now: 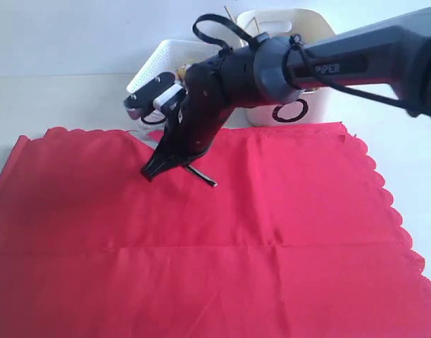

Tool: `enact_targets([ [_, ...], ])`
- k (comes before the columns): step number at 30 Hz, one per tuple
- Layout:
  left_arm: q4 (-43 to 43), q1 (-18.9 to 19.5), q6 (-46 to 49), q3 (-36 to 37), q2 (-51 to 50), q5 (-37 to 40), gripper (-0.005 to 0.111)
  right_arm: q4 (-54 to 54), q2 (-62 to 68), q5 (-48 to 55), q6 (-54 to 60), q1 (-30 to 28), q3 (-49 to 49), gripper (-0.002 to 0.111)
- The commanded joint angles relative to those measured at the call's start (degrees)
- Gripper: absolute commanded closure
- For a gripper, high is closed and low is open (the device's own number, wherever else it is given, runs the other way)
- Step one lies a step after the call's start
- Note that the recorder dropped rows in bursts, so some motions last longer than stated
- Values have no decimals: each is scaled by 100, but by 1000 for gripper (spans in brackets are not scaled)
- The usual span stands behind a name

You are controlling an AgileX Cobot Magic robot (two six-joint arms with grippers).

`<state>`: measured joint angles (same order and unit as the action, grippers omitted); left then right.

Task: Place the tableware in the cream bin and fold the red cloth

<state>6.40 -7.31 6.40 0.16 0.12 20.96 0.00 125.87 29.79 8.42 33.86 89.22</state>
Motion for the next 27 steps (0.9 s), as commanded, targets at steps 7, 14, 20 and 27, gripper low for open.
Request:
enact_targets([
  [7,-13,-29,-32,-16,-12,-60,107,0,-991,0,51,-156,-12,108],
  [14,-13,-29,-32,-16,-12,-60,107,0,-1289,-83,51,-758,-12,108],
  [20,-13,-29,-32,-16,-12,-60,107,37,-1302,-537,33,-1308,-12,108],
  [27,-13,-29,-32,-16,-12,-60,107,316,-1232,-526,42,-1499,-12,108],
])
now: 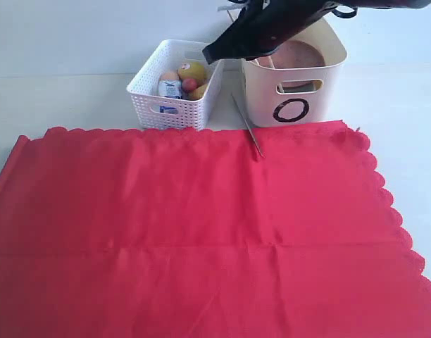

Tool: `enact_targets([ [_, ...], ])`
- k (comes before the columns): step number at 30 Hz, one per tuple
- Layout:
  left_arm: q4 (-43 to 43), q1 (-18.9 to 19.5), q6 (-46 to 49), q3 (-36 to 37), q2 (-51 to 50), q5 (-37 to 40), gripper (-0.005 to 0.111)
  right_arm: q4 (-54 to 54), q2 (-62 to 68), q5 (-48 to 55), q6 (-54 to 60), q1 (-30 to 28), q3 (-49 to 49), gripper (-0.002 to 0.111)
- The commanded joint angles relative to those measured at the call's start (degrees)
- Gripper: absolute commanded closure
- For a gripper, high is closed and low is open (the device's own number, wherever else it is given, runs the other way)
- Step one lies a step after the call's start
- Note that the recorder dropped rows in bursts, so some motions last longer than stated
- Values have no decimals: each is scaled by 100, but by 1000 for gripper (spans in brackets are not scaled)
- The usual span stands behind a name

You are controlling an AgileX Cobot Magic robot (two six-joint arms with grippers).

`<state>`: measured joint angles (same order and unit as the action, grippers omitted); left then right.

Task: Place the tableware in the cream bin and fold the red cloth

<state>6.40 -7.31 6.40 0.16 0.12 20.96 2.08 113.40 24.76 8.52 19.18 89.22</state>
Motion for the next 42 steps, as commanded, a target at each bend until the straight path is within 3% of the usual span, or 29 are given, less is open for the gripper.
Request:
enact_targets([
  [1,-13,-29,-32,-16,-12,-60,107,134,63,42,32,2,-12,108],
  [4,-13,-29,-32,-16,-12,-60,107,304,229,254,-77,84,-12,106],
  [11,-13,-29,-32,-16,-12,-60,107,353,663,442,-513,151,-12,75],
  [14,-13,-29,-32,-16,-12,-60,107,353,843,524,-363,151,-12,69],
  [28,-13,-29,-32,-16,-12,-60,107,-175,1485,504,-262,151,-12,69],
  [35,-13,-29,-32,-16,-12,-60,107,-1343,1534,430,-1518,151,-12,69],
  [42,-13,-29,-32,-16,-12,-60,107,-1611,1558,361,-1763,151,-12,69],
])
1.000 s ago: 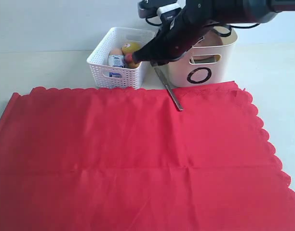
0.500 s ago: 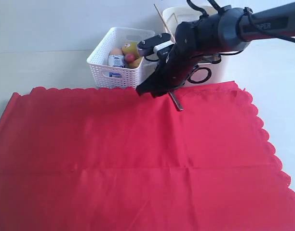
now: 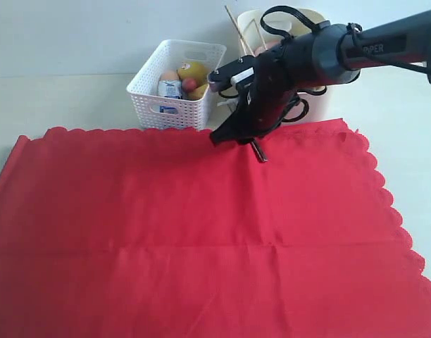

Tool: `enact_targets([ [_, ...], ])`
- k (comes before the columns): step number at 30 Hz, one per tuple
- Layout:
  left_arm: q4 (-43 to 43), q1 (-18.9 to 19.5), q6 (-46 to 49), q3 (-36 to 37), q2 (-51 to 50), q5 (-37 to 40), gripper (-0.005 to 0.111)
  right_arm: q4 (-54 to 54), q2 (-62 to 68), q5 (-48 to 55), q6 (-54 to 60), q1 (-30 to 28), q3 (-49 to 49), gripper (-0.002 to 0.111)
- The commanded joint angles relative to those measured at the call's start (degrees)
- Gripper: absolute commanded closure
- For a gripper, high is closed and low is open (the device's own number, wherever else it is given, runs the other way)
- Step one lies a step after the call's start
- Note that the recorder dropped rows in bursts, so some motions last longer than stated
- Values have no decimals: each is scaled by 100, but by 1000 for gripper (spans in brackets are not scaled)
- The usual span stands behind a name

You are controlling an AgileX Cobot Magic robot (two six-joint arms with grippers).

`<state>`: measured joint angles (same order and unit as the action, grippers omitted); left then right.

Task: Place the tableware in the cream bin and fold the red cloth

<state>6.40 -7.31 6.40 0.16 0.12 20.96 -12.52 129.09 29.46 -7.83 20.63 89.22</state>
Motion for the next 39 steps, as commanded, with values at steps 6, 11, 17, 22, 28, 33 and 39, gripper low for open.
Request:
enact_targets([
  [6,-13,-29,-32,-16,-12,-60,107,-127,237,-56,-388,5,-12,70],
  [11,-13,-29,-32,-16,-12,-60,107,173,343,103,-381,5,-12,87],
  [17,-13,-29,-32,-16,-12,-60,107,190,367,221,-381,5,-12,108],
  [22,-13,-29,-32,-16,-12,-60,107,202,291,233,-381,5,-12,108],
  [28,-13,-29,-32,-16,-12,-60,107,335,-34,233,-381,5,-12,108],
  [33,-13,-29,-32,-16,-12,-60,107,361,-441,380,-267,5,-12,108],
  [39,-13,-29,-32,-16,-12,-60,107,361,-515,458,-227,5,-12,108],
])
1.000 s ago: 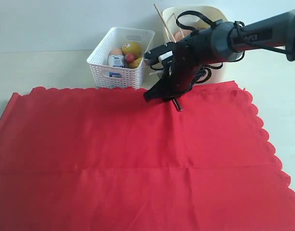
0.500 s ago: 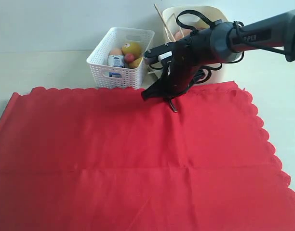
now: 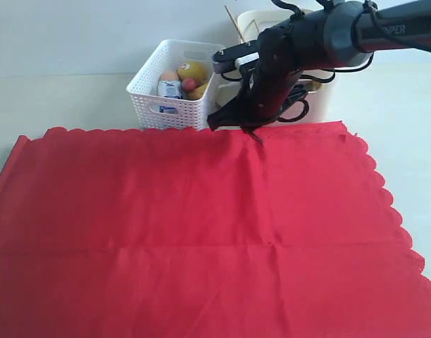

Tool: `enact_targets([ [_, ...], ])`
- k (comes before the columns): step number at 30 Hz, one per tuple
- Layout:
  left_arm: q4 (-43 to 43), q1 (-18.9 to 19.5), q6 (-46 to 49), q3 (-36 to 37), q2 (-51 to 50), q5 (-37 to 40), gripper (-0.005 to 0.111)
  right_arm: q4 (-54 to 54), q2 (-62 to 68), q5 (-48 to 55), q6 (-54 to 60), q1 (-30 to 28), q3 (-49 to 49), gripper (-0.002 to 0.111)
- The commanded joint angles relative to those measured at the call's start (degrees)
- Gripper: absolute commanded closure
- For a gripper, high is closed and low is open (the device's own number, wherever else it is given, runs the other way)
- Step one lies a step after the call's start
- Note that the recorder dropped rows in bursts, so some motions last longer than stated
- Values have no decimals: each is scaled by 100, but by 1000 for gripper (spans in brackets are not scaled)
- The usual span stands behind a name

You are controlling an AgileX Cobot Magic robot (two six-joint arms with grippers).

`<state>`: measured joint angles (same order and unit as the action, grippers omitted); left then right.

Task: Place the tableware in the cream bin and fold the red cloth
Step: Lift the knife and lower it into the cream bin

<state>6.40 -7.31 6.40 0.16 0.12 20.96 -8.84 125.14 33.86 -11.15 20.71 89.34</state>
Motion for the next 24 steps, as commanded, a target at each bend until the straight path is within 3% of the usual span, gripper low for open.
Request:
enact_targets([
  [1,-13,-29,-32,-16,-12,-60,107,-7,-120,51,105,-3,-24,108],
  [19,-13,-29,-32,-16,-12,-60,107,157,624,188,154,-3,-38,108],
  [24,-13,-29,-32,-16,-12,-60,107,157,624,179,0,-3,-38,96],
])
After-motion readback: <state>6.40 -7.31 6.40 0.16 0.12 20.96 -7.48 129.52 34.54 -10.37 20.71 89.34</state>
